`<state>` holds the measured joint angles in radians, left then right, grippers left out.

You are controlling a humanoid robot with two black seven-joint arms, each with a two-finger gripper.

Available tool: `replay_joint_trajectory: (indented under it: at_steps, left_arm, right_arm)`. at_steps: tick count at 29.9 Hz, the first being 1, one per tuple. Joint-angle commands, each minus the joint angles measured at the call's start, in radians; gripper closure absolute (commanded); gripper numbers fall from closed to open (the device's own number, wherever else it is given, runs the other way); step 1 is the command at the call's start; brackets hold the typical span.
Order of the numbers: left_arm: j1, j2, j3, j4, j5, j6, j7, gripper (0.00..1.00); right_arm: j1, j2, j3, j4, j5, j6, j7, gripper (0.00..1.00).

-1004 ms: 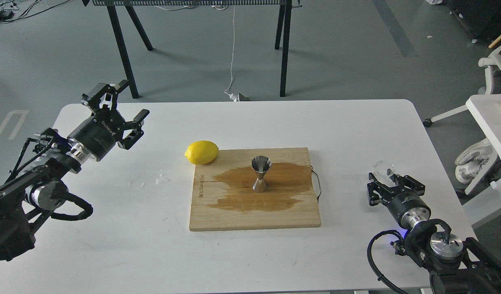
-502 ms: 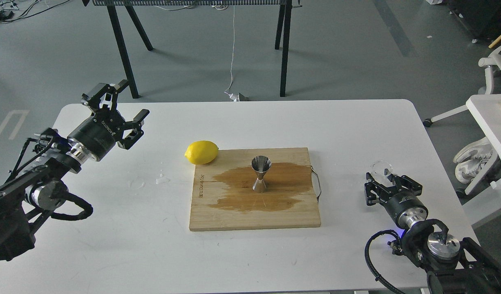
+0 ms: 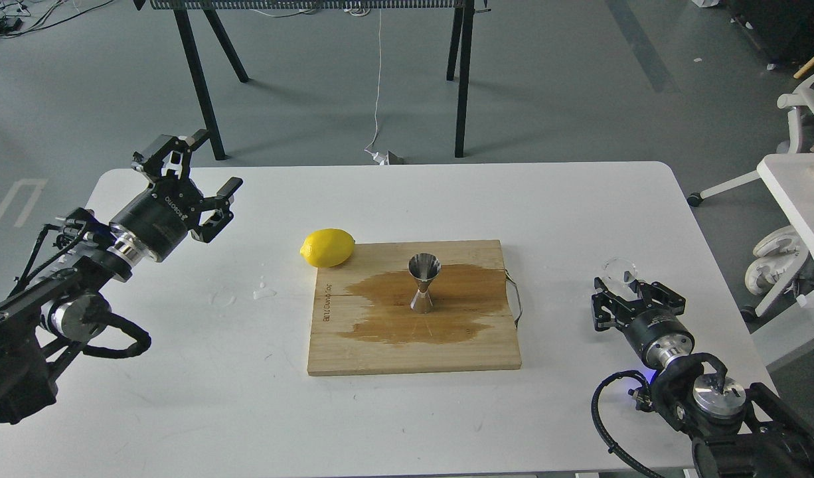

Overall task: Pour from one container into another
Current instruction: 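Set the glass cup down and open the right gripper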

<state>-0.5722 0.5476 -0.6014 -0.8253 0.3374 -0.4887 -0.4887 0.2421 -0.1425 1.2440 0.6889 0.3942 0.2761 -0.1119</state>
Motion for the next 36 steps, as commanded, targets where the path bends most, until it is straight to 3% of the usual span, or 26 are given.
replay_joint_trajectory:
  at_steps: [1, 29, 36]
  left_arm:
    - [0.000, 0.000, 0.000, 0.000, 0.000, 0.000, 0.000, 0.10]
    - [0.000, 0.000, 0.000, 0.000, 0.000, 0.000, 0.000, 0.10]
    - [0.000, 0.000, 0.000, 0.000, 0.000, 0.000, 0.000, 0.10]
  right_arm:
    - [0.002, 0.003, 0.000, 0.000, 0.000, 0.000, 0.000, 0.02]
    - [-0.032, 0.004, -0.001, 0.018, 0.000, 0.014, -0.005, 0.02]
    - [-0.082, 0.000, -0.032, 0.075, -0.003, 0.077, -0.006, 0.02]
